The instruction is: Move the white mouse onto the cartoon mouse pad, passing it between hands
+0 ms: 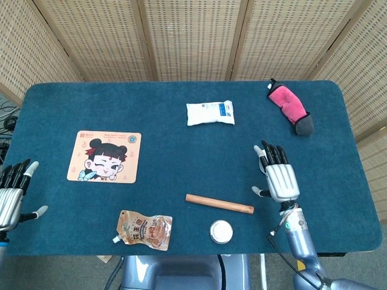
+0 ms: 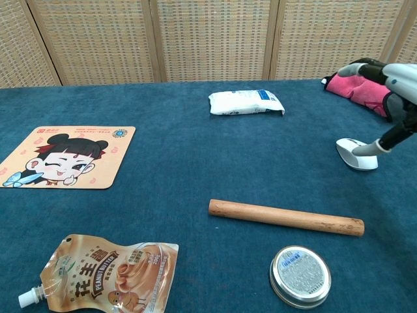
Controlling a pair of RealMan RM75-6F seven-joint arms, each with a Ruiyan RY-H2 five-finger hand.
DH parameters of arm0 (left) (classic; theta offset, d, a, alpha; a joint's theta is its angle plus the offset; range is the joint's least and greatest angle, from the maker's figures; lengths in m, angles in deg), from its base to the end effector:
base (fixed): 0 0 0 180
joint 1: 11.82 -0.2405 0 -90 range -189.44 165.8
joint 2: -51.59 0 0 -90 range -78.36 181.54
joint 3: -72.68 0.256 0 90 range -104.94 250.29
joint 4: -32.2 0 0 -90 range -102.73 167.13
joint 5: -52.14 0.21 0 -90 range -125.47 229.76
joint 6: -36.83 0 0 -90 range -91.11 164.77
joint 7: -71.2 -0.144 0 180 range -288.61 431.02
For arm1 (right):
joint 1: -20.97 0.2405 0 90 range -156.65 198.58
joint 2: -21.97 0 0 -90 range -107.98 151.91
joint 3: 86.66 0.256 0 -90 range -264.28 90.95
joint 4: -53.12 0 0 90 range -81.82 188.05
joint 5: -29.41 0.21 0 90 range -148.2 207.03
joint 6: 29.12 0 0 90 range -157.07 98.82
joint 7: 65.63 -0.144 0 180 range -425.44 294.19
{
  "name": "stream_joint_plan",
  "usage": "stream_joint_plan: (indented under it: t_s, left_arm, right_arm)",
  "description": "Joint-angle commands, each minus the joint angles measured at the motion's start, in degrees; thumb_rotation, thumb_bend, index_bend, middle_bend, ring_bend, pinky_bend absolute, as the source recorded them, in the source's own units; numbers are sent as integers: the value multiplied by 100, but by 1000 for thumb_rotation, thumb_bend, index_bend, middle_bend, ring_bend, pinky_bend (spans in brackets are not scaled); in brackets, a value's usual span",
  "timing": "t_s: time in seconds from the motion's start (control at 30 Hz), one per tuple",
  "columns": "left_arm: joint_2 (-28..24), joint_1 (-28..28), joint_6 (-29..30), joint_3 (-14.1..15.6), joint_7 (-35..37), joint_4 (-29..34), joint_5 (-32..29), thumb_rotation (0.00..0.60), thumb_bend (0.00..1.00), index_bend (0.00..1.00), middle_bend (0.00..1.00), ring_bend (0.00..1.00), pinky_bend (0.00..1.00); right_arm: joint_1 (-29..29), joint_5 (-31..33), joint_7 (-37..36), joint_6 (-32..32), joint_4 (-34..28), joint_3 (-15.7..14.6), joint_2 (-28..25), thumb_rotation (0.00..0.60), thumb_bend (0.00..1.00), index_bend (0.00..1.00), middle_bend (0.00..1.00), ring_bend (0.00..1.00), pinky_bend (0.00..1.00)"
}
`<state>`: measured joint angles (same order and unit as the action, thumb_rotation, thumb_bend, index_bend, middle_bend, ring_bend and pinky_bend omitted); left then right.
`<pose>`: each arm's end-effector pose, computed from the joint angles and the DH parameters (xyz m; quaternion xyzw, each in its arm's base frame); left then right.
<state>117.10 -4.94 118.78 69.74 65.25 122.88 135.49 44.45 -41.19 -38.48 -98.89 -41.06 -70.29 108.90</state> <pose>-0.3171 0.1926 0.1496 -0.6171 -0.3703 -0.3447 0.6027 -0.1905 -0.2967 0.0401 0.6301 -0.3833 0.4141 0.5335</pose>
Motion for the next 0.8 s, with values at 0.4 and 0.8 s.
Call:
stream_joint_plan:
  t_s: [0.4,0.8]
  left_arm:
    - [60,95,-209,-22,-56,-80,-146,600,0,0,0,0,0]
    - [94,134,-269,-2,-165,-55,-180,600,0,0,0,0,0]
  right_arm:
    - [692,1024,-174,583,1582,458,795,600,0,0,0,0,0]
    - [733,952,-974,832,2670,204,1024,600,0,0,0,0,0]
